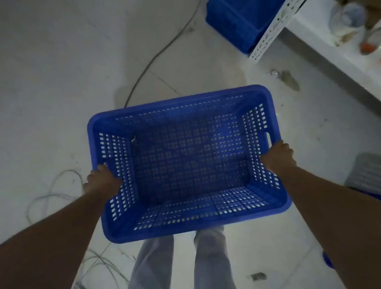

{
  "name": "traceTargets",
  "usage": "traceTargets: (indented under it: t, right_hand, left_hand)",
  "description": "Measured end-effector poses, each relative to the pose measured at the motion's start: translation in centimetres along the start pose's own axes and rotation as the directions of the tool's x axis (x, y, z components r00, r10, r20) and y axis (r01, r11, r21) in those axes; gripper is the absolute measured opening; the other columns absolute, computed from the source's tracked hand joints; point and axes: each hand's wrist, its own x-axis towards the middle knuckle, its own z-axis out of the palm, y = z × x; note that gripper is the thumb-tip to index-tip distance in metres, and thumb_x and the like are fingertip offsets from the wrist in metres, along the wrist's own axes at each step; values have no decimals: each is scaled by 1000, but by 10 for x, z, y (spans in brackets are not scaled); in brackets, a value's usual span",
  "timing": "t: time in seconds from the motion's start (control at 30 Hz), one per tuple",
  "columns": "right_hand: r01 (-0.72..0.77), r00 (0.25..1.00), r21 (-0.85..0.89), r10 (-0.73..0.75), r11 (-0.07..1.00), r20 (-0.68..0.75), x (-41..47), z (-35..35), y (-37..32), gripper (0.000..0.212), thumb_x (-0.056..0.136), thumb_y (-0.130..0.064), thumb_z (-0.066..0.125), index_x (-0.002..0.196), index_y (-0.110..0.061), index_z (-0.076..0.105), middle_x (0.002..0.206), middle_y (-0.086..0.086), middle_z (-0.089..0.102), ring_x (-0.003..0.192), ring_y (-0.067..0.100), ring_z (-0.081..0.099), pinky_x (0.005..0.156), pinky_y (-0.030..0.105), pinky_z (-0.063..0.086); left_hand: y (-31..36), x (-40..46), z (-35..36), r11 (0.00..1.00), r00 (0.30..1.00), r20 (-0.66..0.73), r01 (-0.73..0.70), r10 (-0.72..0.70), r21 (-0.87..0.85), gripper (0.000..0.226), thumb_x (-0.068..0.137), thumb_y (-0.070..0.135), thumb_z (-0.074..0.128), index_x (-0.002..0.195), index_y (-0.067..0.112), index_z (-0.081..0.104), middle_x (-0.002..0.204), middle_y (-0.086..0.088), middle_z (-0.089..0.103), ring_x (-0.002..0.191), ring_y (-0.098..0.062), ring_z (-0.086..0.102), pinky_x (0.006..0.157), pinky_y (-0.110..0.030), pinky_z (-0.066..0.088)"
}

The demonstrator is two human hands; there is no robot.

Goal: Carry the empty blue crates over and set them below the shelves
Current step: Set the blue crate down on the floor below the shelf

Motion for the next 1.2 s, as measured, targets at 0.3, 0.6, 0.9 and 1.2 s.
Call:
traceTargets:
  t: [0.3,0.6,0.9,1.2]
  right_hand:
    - [-211,957,342,265,915,-120,61,37,2,87,82,-21,61,150,-7,9,150,14,27,135,36,31,110,52,27]
    - [-240,971,553,207,798,123,79,-10,35,60,80,-14,72,129,9,48,132,25,54,113,45,56,96,53,46]
    - [-306,943,699,308,647,127,53,-78,107,25,84,-17,69,95,4,59,94,27,63,71,35,58,84,48,50]
    - [-391,876,822,441,414,194,49,-141,211,17,87,-11,62,77,1,54,62,12,51,53,25,49,70,42,49]
  left_hand:
    - [-7,55,52,847,937,-31,301,-349,-438,95,79,28,70,149,4,10,149,-23,29,133,-44,34,107,-56,32]
    - [-21,76,4,490,918,274,386,-286,-782,70,74,23,76,133,-1,48,133,-17,56,115,-44,56,94,-52,47]
    - [59,19,-70,534,980,73,164,-187,-829,47,87,12,63,128,-7,50,77,-15,56,65,-29,56,78,-43,51]
    - [218,-52,-141,596,992,-105,-124,66,-794,22,89,22,62,93,1,57,65,-12,51,52,-26,43,51,-31,40]
